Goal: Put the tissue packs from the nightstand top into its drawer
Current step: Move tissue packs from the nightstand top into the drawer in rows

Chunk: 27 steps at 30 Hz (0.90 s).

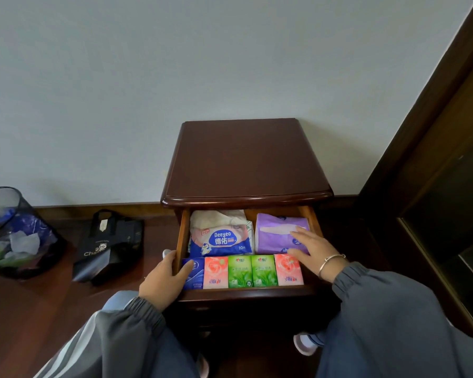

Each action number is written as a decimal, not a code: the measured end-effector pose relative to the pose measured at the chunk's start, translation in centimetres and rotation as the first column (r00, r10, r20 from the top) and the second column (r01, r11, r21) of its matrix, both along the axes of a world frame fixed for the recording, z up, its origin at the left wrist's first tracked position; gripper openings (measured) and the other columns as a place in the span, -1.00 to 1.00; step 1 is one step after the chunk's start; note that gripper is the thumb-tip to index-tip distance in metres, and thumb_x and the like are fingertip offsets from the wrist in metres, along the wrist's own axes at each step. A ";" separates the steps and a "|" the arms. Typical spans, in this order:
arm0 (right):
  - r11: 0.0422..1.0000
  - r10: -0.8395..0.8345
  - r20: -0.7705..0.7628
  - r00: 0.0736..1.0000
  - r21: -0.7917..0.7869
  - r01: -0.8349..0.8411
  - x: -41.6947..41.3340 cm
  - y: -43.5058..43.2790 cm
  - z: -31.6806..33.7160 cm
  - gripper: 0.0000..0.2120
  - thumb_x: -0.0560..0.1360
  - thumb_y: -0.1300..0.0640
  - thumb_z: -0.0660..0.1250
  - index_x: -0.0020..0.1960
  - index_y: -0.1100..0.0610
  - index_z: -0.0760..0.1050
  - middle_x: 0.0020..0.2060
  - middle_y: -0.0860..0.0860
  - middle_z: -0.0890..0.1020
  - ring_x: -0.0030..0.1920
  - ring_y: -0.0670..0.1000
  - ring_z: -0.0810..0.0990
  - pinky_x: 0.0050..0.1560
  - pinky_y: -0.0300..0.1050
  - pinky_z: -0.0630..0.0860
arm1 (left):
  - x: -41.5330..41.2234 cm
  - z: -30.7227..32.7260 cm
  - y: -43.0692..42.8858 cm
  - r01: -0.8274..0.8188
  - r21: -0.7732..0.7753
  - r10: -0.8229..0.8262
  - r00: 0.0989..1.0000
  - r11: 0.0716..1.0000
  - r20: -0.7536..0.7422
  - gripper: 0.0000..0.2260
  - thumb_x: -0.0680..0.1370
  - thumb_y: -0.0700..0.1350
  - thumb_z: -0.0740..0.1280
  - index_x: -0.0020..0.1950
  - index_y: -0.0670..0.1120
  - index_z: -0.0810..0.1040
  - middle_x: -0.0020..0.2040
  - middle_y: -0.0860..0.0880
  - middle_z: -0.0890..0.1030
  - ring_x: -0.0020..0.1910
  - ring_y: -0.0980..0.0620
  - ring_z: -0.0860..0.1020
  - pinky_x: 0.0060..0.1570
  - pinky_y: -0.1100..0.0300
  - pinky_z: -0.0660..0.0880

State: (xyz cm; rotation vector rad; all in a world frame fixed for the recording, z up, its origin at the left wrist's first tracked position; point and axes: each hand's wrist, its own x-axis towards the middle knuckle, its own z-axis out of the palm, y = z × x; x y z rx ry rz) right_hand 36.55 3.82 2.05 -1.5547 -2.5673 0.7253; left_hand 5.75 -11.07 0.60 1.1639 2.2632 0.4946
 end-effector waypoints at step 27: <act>0.842 -0.043 0.249 0.968 0.531 -0.099 3.8 -2.1 1.1 0.44 -0.22 -0.43 0.49 0.52 0.03 0.02 0.48 0.10 0.18 0.46 0.22 0.13 0.25 0.49 0.15 | -3.0 -0.2 -1.6 0.526 0.188 -0.229 0.627 0.830 -0.744 -0.03 0.24 0.37 0.31 0.54 -0.01 0.09 0.51 -0.22 0.18 0.50 -0.21 0.14 0.31 -0.42 0.09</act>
